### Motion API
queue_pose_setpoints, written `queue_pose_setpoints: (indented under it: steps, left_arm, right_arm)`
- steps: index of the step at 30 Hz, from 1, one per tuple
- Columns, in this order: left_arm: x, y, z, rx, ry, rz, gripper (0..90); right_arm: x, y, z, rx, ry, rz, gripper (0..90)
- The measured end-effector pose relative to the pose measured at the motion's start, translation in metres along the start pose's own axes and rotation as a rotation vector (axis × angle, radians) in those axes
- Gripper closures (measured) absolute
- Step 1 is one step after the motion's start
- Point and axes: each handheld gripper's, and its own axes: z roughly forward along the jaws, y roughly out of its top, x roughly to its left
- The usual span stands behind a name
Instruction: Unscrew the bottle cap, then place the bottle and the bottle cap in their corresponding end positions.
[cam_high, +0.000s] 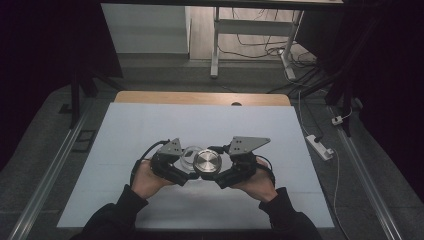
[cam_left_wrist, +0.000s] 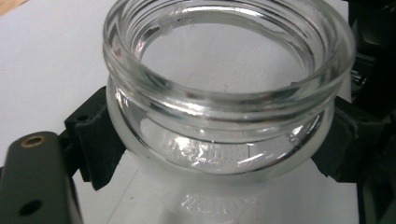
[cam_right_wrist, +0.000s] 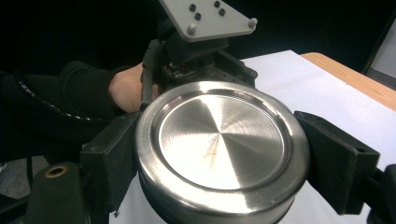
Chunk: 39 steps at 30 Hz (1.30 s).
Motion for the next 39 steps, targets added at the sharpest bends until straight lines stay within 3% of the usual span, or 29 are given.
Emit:
queue_pose_setpoints:
  steps: [17, 39]
  left_arm:
    - [0.016, 0.000, 0.001, -0.019, 0.053, -0.025, 15.9]
    - [0.030, 0.010, 0.010, -0.047, 0.080, -0.030, 15.9]
  right_arm:
    - [0.007, -0.011, 0.001, 0.019, -0.008, 0.016, 18.4]
    - [0.014, -0.031, 0.007, 0.041, -0.001, 0.024, 18.3]
